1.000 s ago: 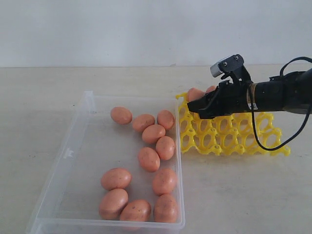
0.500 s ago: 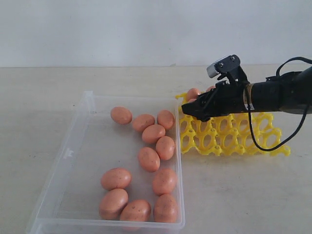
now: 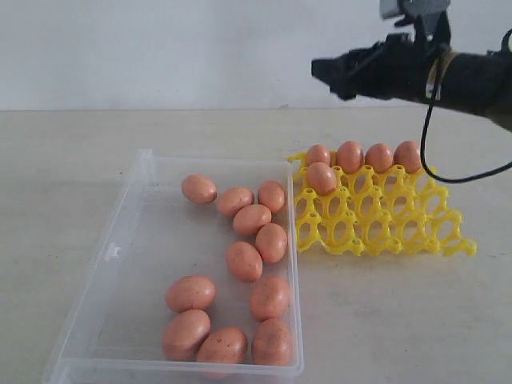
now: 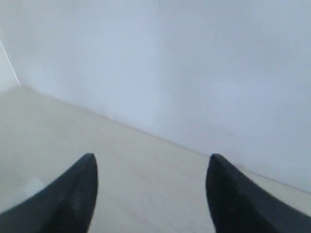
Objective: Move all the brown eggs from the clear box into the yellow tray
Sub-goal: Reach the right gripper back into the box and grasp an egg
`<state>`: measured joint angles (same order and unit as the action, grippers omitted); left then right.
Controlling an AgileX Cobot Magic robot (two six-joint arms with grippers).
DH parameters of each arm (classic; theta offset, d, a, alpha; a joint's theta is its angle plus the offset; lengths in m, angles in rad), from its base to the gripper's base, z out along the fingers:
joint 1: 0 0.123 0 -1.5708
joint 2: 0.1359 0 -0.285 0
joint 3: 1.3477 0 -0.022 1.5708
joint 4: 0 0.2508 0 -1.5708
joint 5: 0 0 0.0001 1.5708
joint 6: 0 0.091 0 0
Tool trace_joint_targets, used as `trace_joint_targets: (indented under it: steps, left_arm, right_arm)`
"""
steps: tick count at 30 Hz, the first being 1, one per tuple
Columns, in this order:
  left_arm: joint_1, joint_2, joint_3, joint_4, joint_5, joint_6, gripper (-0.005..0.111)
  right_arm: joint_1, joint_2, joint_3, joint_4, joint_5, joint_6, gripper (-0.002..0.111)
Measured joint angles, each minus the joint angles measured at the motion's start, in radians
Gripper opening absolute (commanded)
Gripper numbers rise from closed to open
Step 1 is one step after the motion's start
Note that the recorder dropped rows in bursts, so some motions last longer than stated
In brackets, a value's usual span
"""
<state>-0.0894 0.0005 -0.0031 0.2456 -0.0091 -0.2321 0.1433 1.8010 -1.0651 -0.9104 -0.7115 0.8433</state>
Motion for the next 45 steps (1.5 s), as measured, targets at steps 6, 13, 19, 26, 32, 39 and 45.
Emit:
trace_joint_targets:
  steps: [6,13,19,26,32,39,45]
  left_arm:
    - [0.0,0.0,0.0,0.004,-0.009,0.004,0.001]
    - [0.0,0.0,0.0,0.008,0.172,0.004,0.001]
    - [0.0,0.0,0.0,0.024,-0.011,0.016,0.001]
    - [0.0,0.0,0.0,0.061,-0.004,0.042,0.001]
    - [0.0,0.0,0.0,0.065,0.203,0.032,0.001]
    - [0.0,0.0,0.0,0.061,0.04,-0.055,0.001]
    - [0.0,0.0,0.0,0.036,0.292,-0.117,0.001]
  right_arm:
    - [0.07,-0.182,0.0,0.002,-0.007,0.315,0.0]
    - [0.261,-0.377,-0.016,-0.001,0.138,0.056,0.0]
    - [0.552,-0.371,-0.154,-0.051,0.86,-0.43,0.0]
    - [0.615,-0.088,-0.407,-0.066,1.736,-0.596,0.0]
    - [0.615,0.052,-0.627,0.675,1.862,-1.066,0.0]
    - [0.621,0.179,-0.659,1.124,1.922,-1.406,0.0]
    - [0.625,0.191,-0.659,1.144,1.926,-1.426,0.014]
